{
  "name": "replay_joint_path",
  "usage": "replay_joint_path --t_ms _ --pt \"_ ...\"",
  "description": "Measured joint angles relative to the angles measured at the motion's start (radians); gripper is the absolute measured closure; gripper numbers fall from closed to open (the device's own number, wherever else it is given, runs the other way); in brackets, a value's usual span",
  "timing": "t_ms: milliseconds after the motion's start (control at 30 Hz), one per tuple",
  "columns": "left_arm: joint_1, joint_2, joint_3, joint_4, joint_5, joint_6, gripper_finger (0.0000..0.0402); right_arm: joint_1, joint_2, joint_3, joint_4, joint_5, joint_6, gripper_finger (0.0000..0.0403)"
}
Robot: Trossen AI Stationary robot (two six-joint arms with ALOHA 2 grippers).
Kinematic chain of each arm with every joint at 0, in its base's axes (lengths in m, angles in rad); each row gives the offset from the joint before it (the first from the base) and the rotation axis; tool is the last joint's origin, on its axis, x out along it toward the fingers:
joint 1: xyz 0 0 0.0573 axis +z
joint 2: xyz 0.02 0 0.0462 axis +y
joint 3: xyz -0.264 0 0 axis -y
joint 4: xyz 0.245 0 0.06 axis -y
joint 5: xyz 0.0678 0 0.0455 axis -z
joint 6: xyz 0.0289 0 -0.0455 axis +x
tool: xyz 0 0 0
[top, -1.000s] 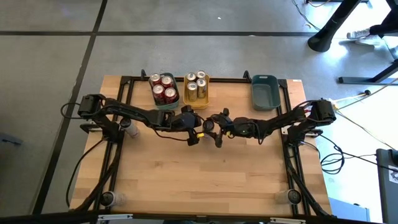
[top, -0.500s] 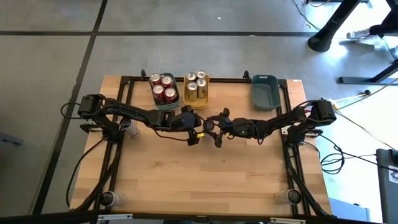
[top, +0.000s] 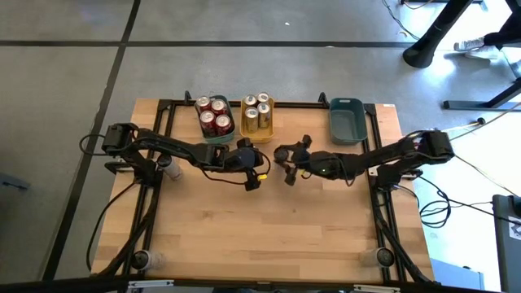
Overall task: Sort soda cans
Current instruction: Put the top white-pink soda can into the blue bin
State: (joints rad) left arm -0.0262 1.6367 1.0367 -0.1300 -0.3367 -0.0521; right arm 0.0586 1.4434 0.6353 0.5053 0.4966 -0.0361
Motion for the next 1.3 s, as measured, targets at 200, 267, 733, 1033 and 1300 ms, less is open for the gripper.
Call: replay_joint_path --t_ms 200,267,733,1033,1300 --pt "0.0 0.001 0.0 -0.022 0.0 -0.002 0.0068 0.0 -0.182 0.0 -0.189 0.208 -0.05 0.0153" --pt "0.0 0.001 0.0 -0.021 0.0 -0.004 0.0068 -0.006 -0.24 0.0 -0.243 0.291 -0.077 0.0154" --pt "0.0 0.001 0.0 -0.016 0.0 -0.009 0.0068 -0.345 -0.42 0.001 -0.407 0.437 -0.156 0.0151" --pt "0.0 0.001 0.0 -0.016 0.0 -0.01 0.0068 -0.51 -0.369 0.001 -0.402 0.399 -0.053 0.0151" --pt "0.0 0.001 0.0 -0.016 0.0 -0.011 0.0068 -0.544 -0.327 0.001 -0.42 0.404 0.041 0.0152"
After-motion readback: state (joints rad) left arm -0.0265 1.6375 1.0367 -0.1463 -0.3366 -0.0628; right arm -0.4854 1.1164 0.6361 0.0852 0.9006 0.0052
